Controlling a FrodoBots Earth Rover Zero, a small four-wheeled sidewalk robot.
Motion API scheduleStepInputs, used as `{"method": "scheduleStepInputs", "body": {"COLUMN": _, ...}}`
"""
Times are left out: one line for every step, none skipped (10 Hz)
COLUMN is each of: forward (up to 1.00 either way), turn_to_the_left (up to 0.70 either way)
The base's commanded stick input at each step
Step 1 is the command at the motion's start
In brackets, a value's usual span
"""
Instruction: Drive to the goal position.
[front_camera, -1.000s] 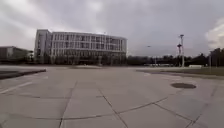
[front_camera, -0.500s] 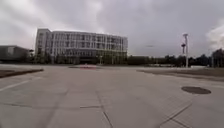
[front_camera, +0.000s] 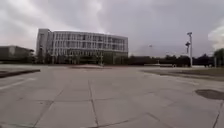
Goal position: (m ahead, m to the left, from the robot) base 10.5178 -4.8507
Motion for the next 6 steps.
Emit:
{"method": "scheduleStepInputs", "body": {"forward": 1.0, "turn_to_the_left": 0.0}}
{"method": "scheduleStepInputs", "body": {"forward": 1.0, "turn_to_the_left": 0.0}}
{"method": "scheduleStepInputs", "body": {"forward": 1.0, "turn_to_the_left": 0.0}}
{"method": "scheduleStepInputs", "body": {"forward": 1.0, "turn_to_the_left": 0.0}}
{"method": "scheduleStepInputs", "body": {"forward": 1.0, "turn_to_the_left": 0.0}}
{"method": "scheduleStepInputs", "body": {"forward": 1.0, "turn_to_the_left": 0.0}}
